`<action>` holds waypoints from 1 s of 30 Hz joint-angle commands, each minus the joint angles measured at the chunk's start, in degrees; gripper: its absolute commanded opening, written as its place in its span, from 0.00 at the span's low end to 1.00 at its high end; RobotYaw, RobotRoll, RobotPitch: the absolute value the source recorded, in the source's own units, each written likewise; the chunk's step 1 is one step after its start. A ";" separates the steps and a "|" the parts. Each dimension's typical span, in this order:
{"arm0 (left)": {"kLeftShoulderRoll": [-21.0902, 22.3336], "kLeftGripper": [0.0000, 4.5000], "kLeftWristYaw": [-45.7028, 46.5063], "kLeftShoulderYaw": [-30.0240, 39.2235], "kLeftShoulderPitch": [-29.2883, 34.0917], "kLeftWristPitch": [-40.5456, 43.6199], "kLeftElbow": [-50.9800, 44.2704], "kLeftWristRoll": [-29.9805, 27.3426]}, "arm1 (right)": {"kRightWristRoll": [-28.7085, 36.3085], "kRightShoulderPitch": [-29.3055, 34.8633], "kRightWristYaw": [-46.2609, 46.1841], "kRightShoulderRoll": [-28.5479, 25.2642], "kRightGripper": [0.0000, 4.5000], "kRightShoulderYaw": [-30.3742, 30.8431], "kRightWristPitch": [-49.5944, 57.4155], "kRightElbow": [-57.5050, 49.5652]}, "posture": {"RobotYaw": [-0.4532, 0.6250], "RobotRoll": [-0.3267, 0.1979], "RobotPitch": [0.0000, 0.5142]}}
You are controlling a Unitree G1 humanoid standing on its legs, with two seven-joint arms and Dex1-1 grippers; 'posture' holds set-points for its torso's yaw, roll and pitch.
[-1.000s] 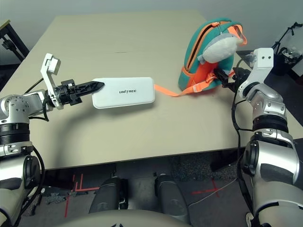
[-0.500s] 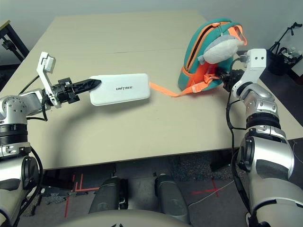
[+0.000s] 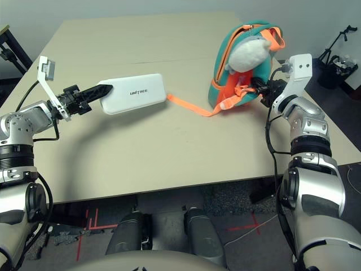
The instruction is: Put the pencil case into the backpack and zip it.
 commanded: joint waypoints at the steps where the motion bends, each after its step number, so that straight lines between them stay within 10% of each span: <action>1: 0.70 0.30 -0.52 0.56 -2.05 -1.97 1.30 0.38 | 5.69 2.37 3.99 0.78 0.06 1.88 6.81 -14.11 | 0.34 0.62 0.13; 18: 2.49 0.30 -3.38 -0.20 -5.57 -2.75 3.99 0.80 | 18.78 15.26 -0.06 1.90 0.06 1.86 26.45 -45.74 | 0.32 0.62 0.13; 30: 7.50 0.30 -5.74 1.08 -4.33 11.91 -16.31 -9.60 | 18.15 21.43 -0.85 1.75 0.06 4.58 26.54 -47.64 | 0.34 0.62 0.14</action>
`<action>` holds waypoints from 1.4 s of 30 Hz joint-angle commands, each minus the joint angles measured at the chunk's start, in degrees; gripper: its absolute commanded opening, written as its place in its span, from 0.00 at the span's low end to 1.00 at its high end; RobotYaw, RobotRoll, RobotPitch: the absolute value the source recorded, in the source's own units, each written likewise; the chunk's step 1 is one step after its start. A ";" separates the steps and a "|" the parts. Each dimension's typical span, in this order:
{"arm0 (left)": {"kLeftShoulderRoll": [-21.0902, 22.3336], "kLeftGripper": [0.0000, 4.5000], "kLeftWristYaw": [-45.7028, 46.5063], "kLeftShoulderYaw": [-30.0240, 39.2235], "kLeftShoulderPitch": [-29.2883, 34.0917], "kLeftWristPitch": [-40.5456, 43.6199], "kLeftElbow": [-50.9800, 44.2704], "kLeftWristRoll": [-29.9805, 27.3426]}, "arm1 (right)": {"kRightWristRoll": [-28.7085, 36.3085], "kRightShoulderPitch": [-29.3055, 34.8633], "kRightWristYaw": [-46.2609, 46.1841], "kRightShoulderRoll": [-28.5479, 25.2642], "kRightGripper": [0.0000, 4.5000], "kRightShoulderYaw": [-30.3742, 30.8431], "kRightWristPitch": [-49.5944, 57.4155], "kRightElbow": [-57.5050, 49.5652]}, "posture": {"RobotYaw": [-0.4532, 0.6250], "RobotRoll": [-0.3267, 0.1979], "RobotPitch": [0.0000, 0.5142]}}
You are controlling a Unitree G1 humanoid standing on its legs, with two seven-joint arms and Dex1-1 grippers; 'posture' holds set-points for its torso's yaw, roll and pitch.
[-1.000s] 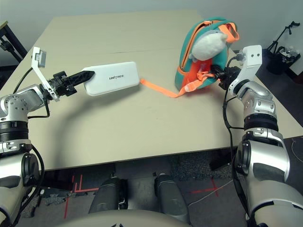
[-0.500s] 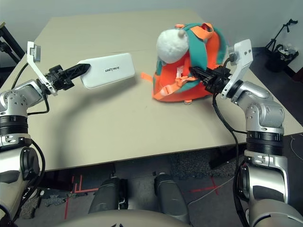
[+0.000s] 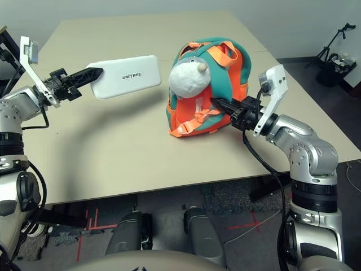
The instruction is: Put the pencil case into the backpack and zip it.
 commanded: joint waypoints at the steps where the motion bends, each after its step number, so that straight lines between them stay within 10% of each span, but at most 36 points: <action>1: 2.99 0.30 -1.23 1.53 -0.34 3.99 -6.13 -4.27 | 0.72 0.97 1.50 -0.18 0.06 2.13 -1.06 -1.49 | 0.34 0.62 0.14; 15: 11.91 0.30 -4.58 -2.29 -3.52 7.64 -12.26 -6.41 | 0.31 1.65 1.42 0.05 0.05 3.28 -2.93 0.17 | 0.35 0.62 0.13; 34: 1.66 0.30 -14.54 -19.30 -13.25 -8.93 5.01 8.40 | 0.51 2.51 0.65 1.41 0.05 3.81 -3.68 -1.31 | 0.31 0.62 0.11; 42: -8.95 0.30 -10.54 -20.72 -16.14 -16.74 12.22 14.62 | -1.08 3.10 0.37 1.36 0.05 5.45 -4.91 -1.41 | 0.30 0.62 0.11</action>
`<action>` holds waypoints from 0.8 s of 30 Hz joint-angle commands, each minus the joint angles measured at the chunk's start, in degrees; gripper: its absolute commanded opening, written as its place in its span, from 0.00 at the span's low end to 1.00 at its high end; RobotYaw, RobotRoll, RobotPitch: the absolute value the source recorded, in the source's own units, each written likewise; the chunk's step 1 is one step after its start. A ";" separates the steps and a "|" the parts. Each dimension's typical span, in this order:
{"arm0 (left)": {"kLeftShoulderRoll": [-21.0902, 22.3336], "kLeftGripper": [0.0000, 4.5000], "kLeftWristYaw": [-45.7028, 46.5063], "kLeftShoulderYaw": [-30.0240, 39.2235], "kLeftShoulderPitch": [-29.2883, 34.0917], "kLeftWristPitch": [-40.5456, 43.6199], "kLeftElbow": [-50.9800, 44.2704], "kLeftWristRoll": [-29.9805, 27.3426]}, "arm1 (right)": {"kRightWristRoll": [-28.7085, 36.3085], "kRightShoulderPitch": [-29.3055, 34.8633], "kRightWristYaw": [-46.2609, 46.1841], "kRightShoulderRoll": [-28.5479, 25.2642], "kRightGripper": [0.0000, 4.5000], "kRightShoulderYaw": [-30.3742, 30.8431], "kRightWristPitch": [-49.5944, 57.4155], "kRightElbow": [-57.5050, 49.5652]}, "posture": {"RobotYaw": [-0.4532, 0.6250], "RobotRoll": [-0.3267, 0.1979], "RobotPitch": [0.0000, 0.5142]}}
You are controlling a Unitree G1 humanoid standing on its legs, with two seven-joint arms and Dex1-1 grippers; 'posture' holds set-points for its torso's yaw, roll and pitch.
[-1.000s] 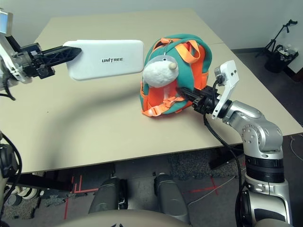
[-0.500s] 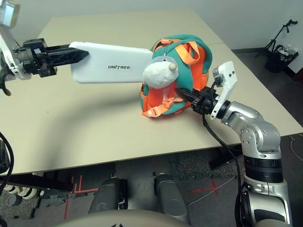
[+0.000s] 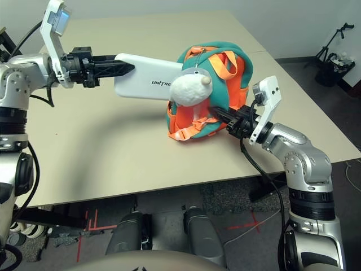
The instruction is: Put the pencil case into the backpack and zip it.
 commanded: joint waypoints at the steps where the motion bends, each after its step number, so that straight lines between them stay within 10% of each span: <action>1: -3.21 0.30 1.56 -0.92 -2.55 -4.26 2.51 3.20 | -0.57 0.04 1.13 0.09 0.05 3.17 -1.01 -1.22 | 0.30 0.62 0.11; 19: -15.01 0.30 4.06 -3.09 -5.03 -13.26 11.67 12.07 | -1.96 -1.55 1.17 0.74 0.05 4.75 -2.93 0.54 | 0.28 0.62 0.10; 24: -14.74 0.61 4.46 -2.48 -3.78 -11.30 9.23 12.10 | -1.97 -1.53 0.94 1.31 0.05 5.12 -3.16 0.43 | 0.29 0.62 0.10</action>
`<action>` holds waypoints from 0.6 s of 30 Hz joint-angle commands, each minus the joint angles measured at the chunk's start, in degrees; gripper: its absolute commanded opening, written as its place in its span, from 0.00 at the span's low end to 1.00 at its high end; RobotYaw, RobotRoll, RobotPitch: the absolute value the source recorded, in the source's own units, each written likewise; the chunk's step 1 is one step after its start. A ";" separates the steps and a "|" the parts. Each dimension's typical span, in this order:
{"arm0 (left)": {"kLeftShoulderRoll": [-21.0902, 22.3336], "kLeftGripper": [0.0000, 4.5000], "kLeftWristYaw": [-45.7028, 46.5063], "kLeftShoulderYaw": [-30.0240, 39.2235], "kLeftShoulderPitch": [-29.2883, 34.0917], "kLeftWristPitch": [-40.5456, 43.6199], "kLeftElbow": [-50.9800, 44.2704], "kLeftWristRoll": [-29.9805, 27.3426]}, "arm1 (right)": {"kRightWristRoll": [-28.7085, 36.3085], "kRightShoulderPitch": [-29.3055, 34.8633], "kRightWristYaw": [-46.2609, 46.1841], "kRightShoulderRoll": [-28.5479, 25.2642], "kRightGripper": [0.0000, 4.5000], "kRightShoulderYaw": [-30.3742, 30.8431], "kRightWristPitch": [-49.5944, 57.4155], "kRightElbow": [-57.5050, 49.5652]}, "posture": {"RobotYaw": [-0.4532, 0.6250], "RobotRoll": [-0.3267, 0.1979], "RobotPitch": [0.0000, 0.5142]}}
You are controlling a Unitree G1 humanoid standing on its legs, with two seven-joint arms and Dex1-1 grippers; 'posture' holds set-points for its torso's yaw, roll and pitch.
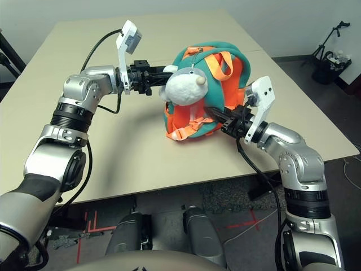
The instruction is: Put the pencil case into the backpack and zip it.
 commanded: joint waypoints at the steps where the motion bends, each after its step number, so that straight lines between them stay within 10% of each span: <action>1: 0.94 0.70 -0.07 1.03 -0.37 1.42 -2.05 -0.25 | 0.40 -0.40 1.01 0.80 0.05 2.04 -0.42 0.03 | 0.29 0.62 0.10; 5: 3.75 1.00 -0.86 3.06 0.33 5.34 -5.69 -2.28 | 0.31 -0.31 1.19 0.79 0.05 2.19 -0.54 0.29 | 0.29 0.62 0.11; 18: 14.66 1.00 -1.04 7.43 8.26 20.02 -25.17 -10.37 | 0.19 -1.01 2.07 0.35 0.05 2.93 -0.86 1.85 | 0.31 0.62 0.11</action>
